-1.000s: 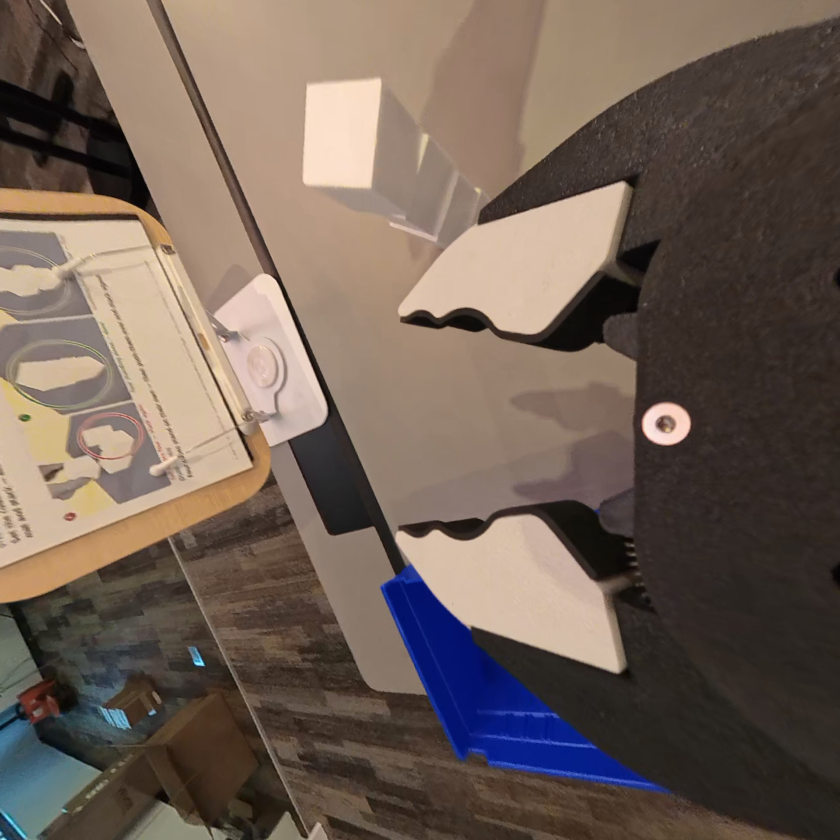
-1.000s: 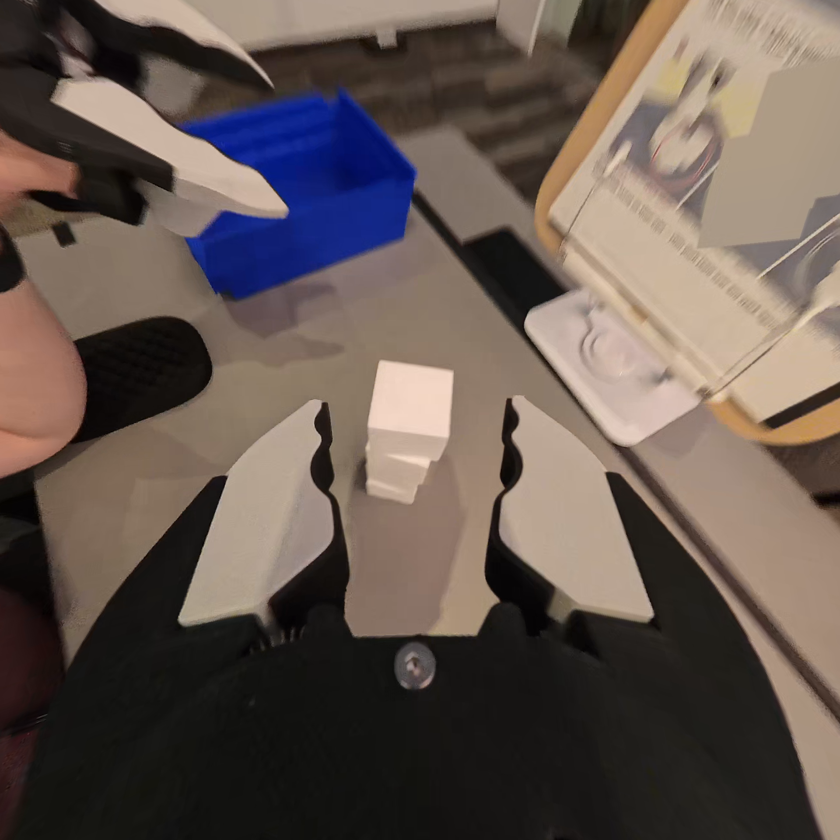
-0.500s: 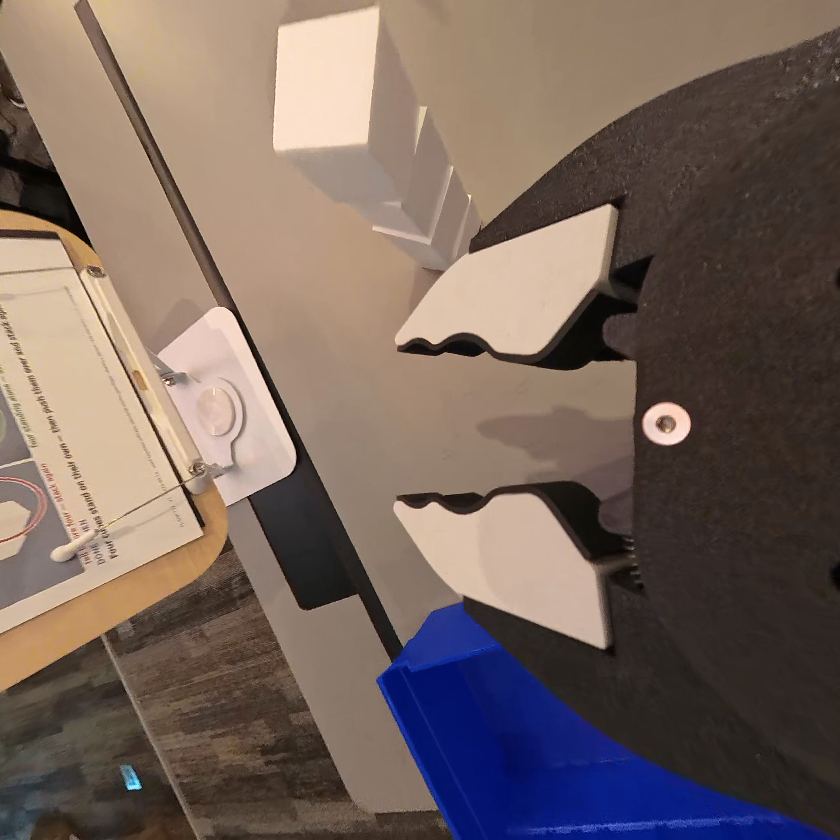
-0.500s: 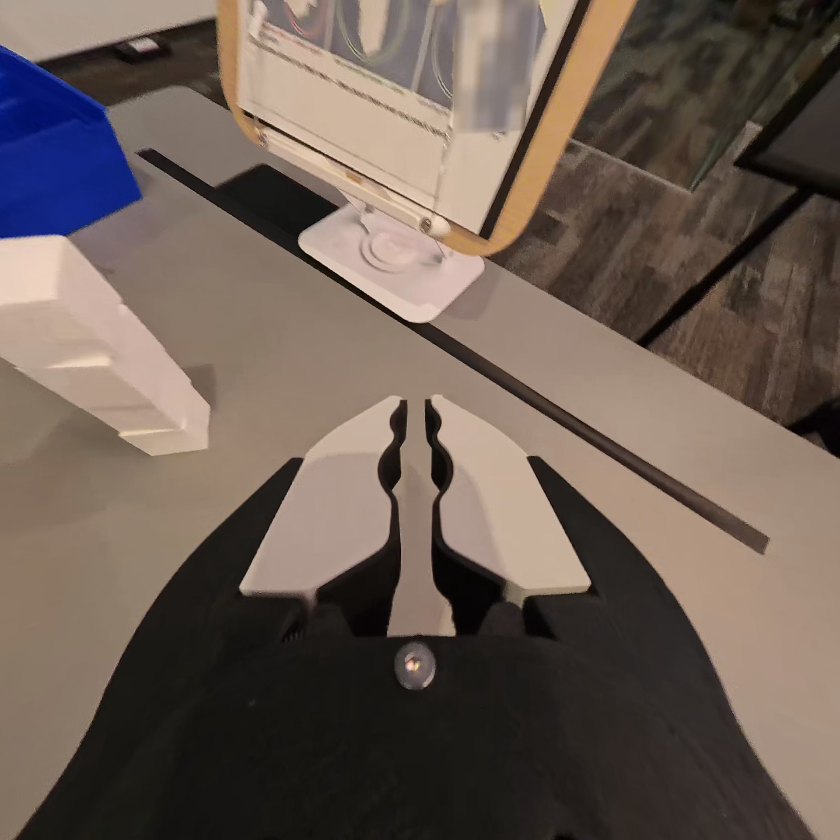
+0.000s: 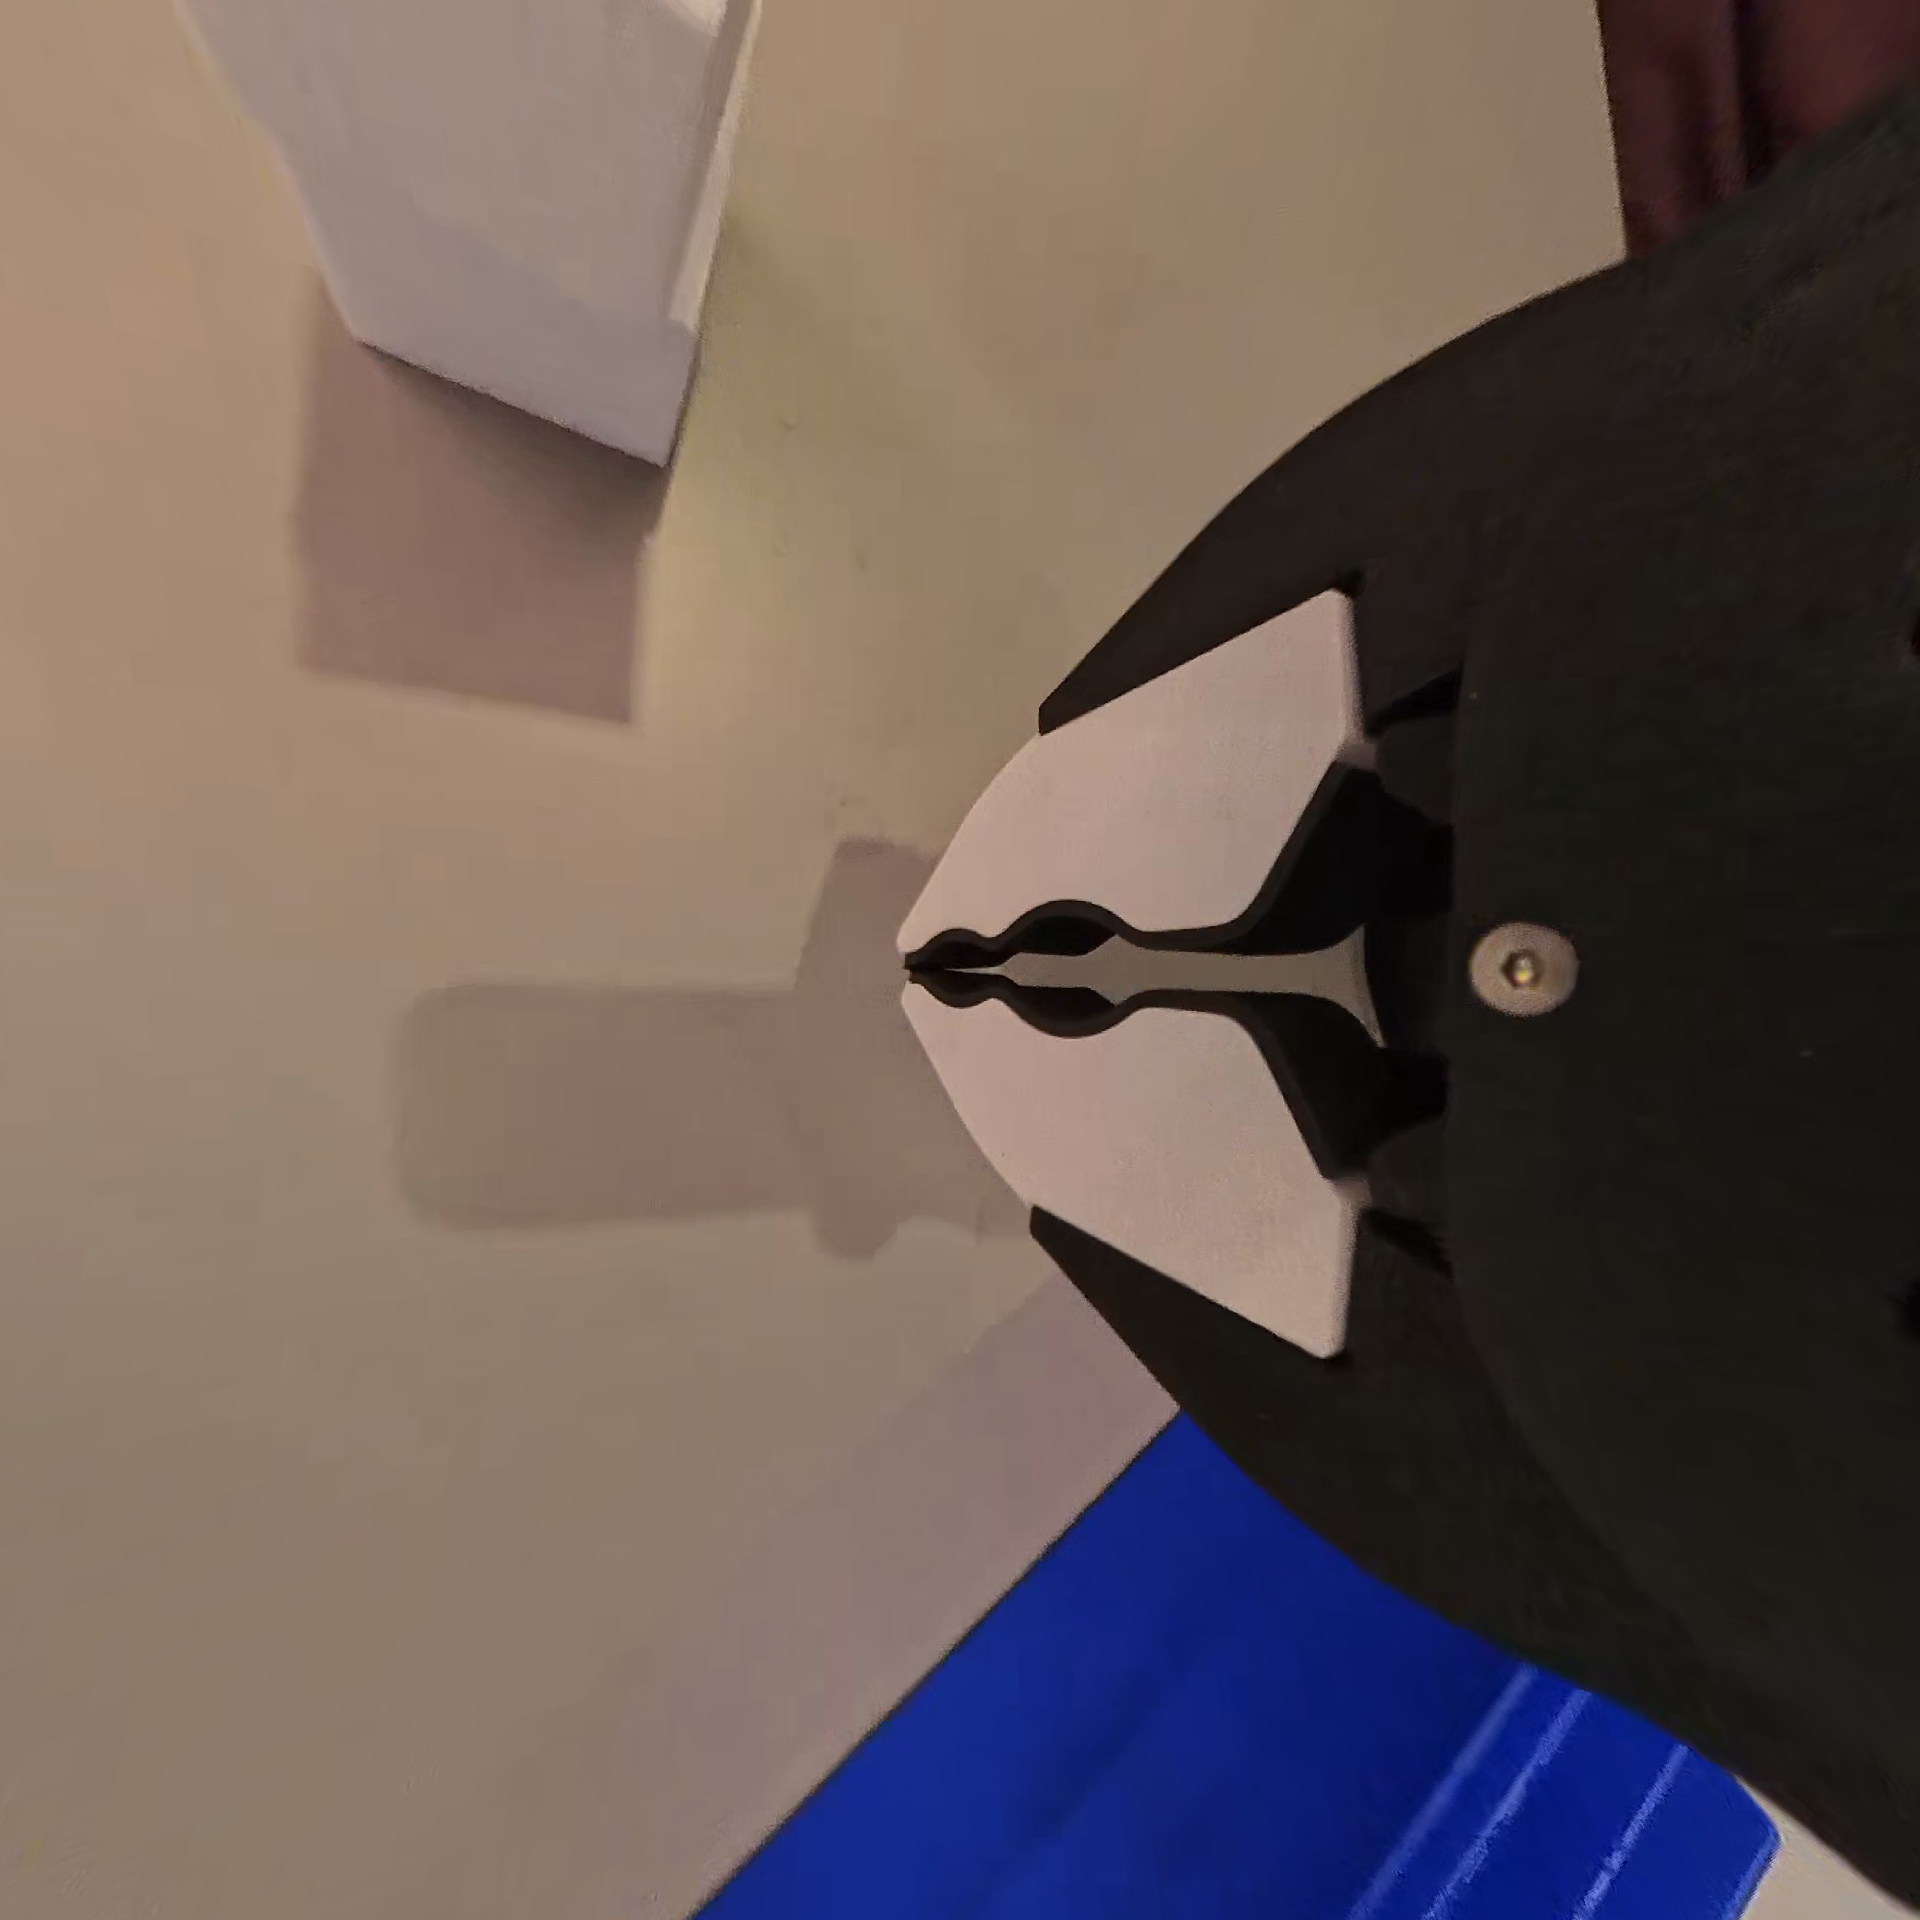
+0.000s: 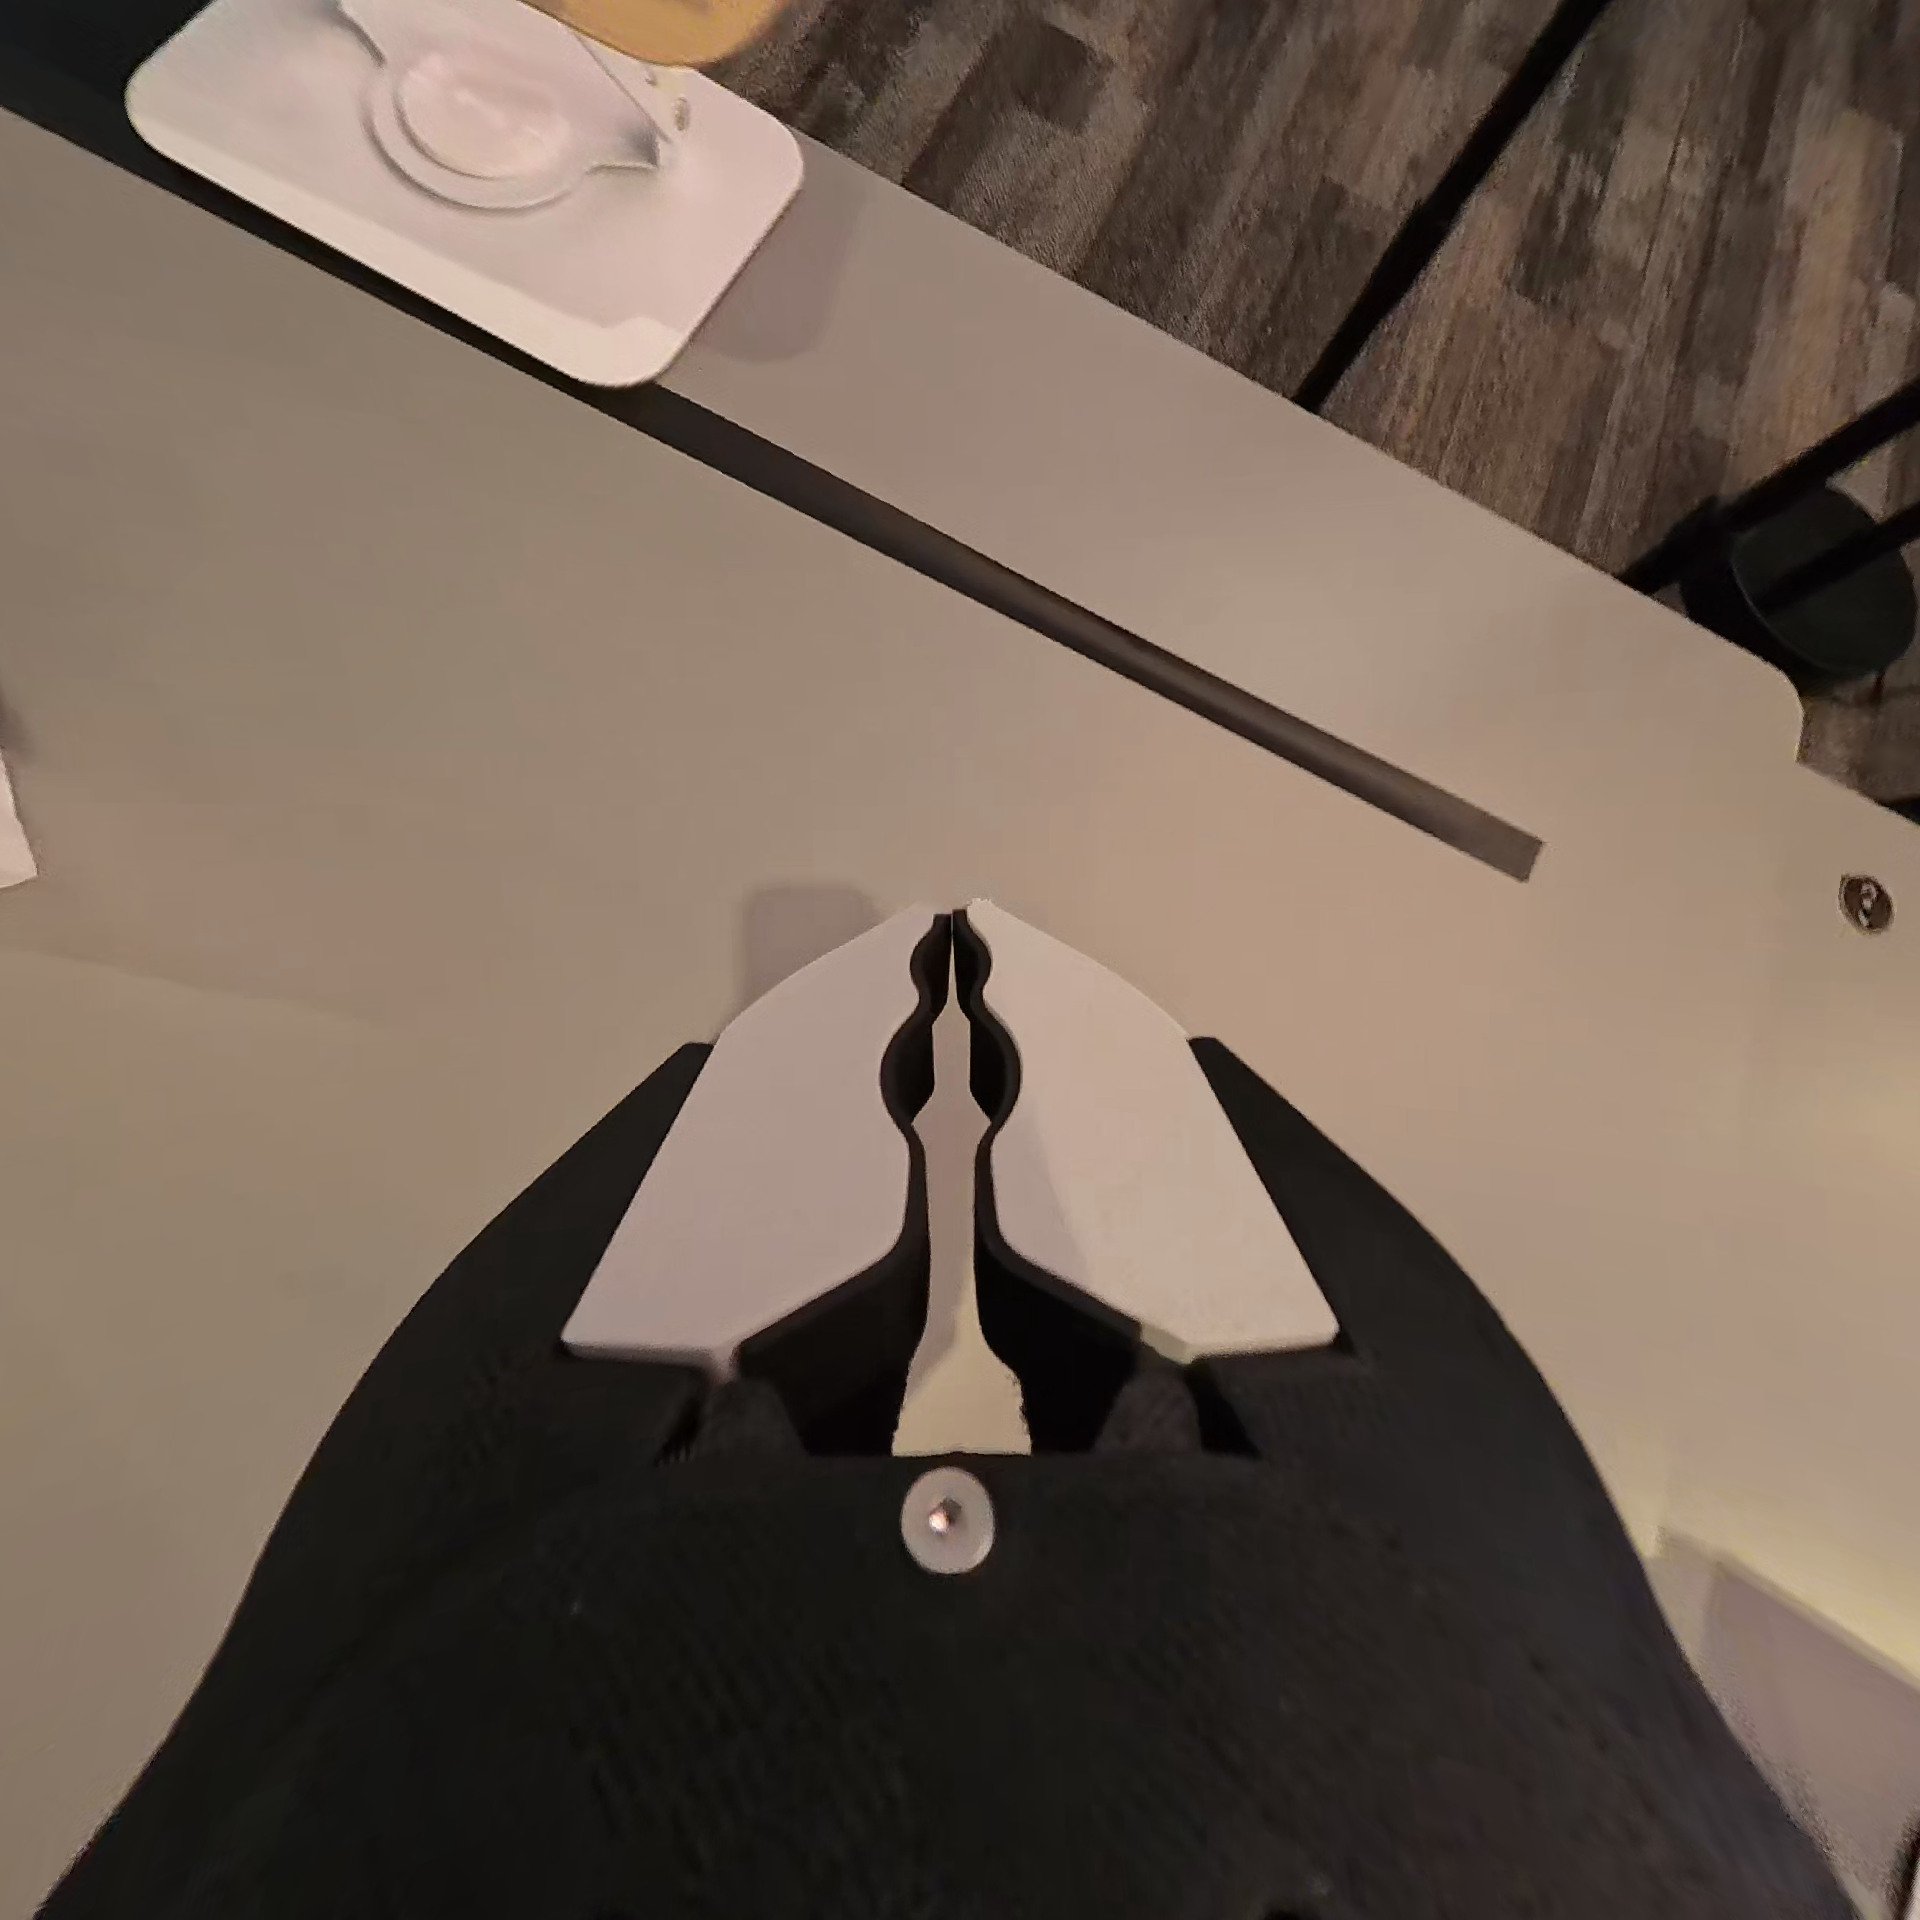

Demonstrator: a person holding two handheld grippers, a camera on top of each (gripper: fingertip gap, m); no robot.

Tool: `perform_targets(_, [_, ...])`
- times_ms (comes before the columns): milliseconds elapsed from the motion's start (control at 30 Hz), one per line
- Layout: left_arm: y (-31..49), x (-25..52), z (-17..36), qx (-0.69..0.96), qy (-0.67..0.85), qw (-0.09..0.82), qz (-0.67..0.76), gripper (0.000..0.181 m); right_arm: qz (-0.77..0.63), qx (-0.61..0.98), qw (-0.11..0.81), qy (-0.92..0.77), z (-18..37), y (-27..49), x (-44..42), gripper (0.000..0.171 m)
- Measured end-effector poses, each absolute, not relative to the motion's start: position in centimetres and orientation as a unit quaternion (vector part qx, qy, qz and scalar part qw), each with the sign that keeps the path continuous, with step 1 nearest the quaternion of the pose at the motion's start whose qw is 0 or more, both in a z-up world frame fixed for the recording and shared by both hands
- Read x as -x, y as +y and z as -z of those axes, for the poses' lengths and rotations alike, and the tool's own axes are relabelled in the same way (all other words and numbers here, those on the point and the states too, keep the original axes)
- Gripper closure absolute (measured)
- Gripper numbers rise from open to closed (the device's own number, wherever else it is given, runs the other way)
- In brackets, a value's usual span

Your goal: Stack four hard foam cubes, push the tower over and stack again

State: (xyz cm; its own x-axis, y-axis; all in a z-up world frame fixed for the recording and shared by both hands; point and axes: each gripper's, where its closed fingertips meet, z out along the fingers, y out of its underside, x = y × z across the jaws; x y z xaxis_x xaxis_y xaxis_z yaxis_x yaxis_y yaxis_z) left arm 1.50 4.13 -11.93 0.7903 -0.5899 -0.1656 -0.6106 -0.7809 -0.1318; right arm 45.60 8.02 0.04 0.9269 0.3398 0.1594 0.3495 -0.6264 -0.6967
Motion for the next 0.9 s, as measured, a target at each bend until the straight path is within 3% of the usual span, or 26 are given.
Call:
perform_targets(200, [3.8, -1.9, 13.8, 0.946, 0.316, 0.051, -0.046, 0.181, -0.007, 0.906, 0.397, -0.148, -0.4, 7.6, -48.5, 0.17])
perform_targets(533, [1.9, -19.0, 9.1, 0.859, 0.4, 0.239, 0.213, 0.181, -0.018, 0.907, 0.384, -0.17, 0.3, 7.9, -46.9, 0.17])
perform_targets(900, [4.8, -16.9, 2.5, 0.807, 0.371, 0.374, 0.265, 0.176, -0.02, 0.904, 0.389, -0.178, 0.0, 7.5, -47.1, 0.168])
